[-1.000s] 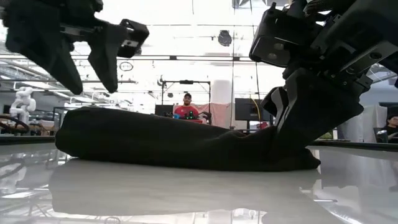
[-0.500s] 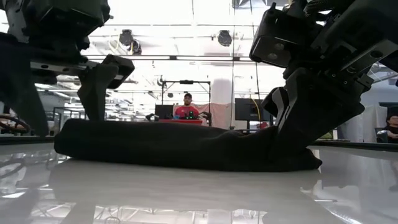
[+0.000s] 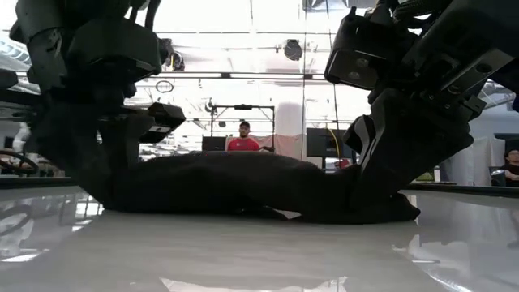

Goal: Roll napkin
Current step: Roll the black napkin

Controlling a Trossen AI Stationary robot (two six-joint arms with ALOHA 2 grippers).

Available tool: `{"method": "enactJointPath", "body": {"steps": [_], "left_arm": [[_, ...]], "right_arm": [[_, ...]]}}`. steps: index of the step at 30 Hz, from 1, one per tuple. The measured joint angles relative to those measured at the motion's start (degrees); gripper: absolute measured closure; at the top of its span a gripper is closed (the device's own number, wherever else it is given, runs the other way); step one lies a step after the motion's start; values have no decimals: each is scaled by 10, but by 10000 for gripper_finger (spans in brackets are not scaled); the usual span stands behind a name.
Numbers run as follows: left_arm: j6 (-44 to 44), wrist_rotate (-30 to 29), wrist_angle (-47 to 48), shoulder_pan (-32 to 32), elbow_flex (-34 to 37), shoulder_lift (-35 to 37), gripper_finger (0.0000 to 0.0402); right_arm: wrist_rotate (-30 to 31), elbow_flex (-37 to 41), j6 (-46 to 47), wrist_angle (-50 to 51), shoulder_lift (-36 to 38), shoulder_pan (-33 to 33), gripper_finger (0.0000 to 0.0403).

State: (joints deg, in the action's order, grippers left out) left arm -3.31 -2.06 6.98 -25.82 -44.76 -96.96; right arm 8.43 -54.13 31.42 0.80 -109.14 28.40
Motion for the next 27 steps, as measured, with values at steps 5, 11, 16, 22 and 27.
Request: {"method": "enactJointPath", "body": {"steps": [5, 11, 16, 22, 27], "left_arm": [[4, 14, 4, 4, 0, 1, 387], [50, 149, 5, 30, 0, 2, 387], [120, 277, 3, 67, 0, 2, 387], [225, 382, 6, 115, 0, 2, 388], [291, 399, 16, 134, 1, 2, 388]], "right_arm": [[-6, 0, 31, 1, 6, 3, 395], [-48, 2, 70, -4, 25, 19, 398], [-109, 1, 119, -31, 28, 18, 399], [-128, 1, 201, -39, 29, 15, 400], [-128, 1, 271, -39, 30, 12, 401]]}}
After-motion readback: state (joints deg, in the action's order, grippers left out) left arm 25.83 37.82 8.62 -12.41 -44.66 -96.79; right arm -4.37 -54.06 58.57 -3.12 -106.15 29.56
